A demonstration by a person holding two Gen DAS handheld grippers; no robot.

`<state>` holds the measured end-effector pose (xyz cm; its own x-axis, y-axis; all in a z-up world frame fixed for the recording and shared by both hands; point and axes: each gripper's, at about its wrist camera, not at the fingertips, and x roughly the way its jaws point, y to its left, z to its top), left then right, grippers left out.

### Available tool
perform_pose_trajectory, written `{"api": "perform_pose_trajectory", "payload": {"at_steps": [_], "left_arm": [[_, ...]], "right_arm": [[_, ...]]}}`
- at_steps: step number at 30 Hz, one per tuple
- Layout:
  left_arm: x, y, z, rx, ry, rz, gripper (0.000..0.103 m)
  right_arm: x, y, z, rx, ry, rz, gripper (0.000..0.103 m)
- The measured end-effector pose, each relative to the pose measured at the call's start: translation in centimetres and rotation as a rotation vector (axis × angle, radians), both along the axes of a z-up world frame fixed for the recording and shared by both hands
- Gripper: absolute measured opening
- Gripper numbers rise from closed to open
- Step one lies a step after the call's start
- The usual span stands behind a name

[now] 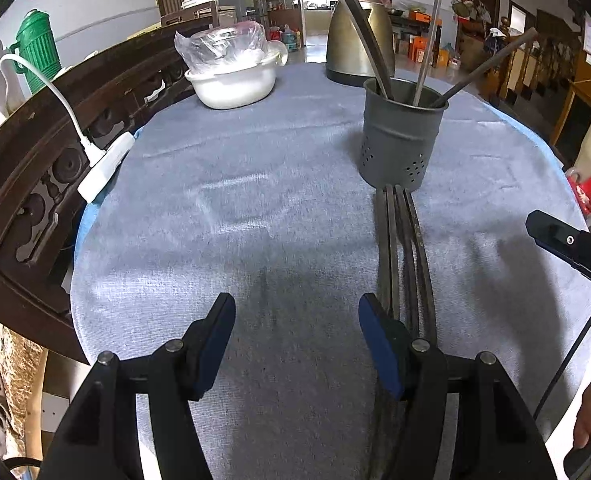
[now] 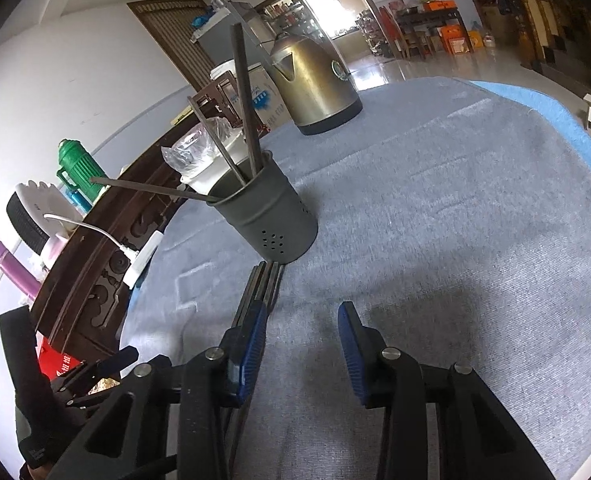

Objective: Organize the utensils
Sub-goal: 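Move both tools back toward the chopsticks lying beside the cup, then lower both open tools onto the dark chopsticks beside the grey cup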

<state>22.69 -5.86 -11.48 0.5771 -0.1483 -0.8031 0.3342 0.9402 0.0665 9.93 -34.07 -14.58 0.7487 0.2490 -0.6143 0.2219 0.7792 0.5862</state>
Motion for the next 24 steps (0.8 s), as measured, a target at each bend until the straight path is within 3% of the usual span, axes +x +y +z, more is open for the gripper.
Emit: {"api": "perform_pose_trajectory", "payload": {"at_steps": [24], "left_arm": [[1.7, 0.8, -1.1, -0.014, 0.026, 0.014, 0.065]], "right_arm": [[3.7, 2.9, 0.3, -0.018, 0.004, 0.067, 0.040]]}}
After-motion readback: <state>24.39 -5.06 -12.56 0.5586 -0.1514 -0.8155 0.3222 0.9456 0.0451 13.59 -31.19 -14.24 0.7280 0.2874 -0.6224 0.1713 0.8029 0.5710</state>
